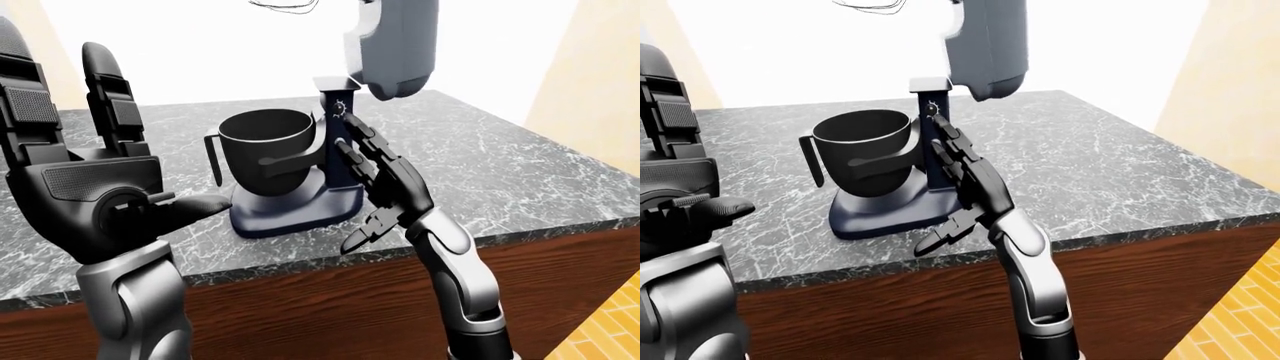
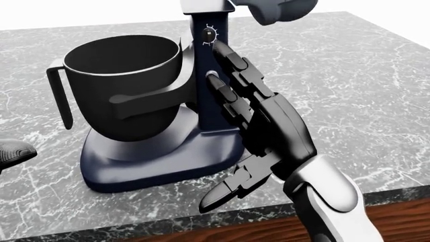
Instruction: Open the stand mixer head.
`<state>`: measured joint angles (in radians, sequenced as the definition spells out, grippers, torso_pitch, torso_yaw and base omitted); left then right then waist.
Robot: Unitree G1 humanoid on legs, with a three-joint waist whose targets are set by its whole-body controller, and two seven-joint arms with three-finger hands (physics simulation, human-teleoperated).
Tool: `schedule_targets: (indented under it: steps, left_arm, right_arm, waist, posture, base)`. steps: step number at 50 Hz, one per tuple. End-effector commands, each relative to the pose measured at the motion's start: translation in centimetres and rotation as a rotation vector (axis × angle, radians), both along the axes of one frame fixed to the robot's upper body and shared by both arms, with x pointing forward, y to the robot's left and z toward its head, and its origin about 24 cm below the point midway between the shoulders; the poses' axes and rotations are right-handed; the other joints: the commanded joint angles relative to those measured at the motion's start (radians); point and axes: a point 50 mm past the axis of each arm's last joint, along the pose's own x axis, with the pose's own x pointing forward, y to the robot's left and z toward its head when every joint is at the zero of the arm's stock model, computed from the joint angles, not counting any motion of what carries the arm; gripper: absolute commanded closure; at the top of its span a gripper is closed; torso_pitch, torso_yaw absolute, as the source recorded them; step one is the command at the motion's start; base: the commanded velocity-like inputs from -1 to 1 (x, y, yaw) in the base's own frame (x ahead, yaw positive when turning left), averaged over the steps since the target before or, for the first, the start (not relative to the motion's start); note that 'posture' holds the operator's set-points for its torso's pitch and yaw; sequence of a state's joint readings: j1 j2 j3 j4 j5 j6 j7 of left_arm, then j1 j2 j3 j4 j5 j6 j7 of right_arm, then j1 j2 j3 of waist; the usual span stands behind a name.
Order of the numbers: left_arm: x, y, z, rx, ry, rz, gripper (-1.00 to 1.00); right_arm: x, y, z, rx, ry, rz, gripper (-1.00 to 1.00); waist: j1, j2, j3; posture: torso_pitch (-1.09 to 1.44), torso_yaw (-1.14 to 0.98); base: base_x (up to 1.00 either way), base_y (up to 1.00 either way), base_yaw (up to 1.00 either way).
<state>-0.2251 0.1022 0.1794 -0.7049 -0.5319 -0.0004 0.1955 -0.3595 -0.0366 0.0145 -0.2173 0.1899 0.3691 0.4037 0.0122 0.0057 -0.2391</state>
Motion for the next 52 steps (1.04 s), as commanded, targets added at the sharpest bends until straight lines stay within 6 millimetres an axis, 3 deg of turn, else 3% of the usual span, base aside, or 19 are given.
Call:
schedule_targets:
  steps: [1,11,23,52]
  left_arm:
    - [-0.4,-0.1,0.8,0.010,-0.052,-0.004,-1.00]
    - [-0.4,-0.1,0.7,0.011,-0.052,-0.004,-1.00]
    - [-0.5,-0.1,0.7,0.010,-0.051,-0.005,-1.00]
    - [-0.4,0.0,0.8,0.009,-0.053,-0.002,-1.00]
  right_arm:
    - [-0.3,0.0,1.8,0.013,-0.080,-0.001,-1.00]
    - [-1.5,0.0,3.3,0.016,-0.112,-0.006,-1.00]
    - [-4.0,-1.6,4.4,0.040,-0.127,-0.080,-1.00]
    - [-3.8,-1.7,4.9,0.039,-0.140,-0.087,-1.00]
  waist:
    - [0.000,0.003,-0.006]
    - [0.002,0.002,-0.005]
    - [0.006,-0.004,-0.008]
    - [0.001,-0.003,-0.009]
  posture:
    - [-0.30,0.00]
    - [-0.30,0.00]
    - [-0.30,0.00]
    - [-0.30,0.00]
  base:
    - [0.00,0.00,0.00]
    - [0.00,0.00,0.00]
    - [0.00,0.00,0.00]
    - [0.00,0.00,0.00]
